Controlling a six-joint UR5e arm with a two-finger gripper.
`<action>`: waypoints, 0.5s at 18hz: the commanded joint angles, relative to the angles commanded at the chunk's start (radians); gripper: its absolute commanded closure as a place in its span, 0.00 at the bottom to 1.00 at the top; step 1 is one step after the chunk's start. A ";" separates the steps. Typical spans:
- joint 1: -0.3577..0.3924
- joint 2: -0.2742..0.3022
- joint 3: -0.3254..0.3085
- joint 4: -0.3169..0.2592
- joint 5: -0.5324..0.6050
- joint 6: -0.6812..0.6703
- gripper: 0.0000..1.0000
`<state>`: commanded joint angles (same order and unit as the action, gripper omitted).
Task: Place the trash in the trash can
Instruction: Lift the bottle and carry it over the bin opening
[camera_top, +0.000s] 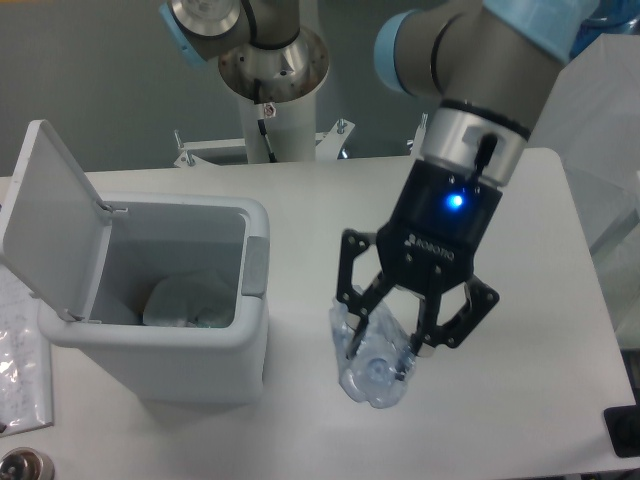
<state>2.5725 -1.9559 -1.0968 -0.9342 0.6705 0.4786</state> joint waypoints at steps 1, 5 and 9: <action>-0.003 0.002 0.000 0.002 -0.014 0.000 0.64; -0.005 0.040 0.000 0.002 -0.089 -0.020 0.64; -0.037 0.051 -0.006 0.002 -0.123 -0.080 0.64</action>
<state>2.5358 -1.9052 -1.1029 -0.9327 0.5476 0.3989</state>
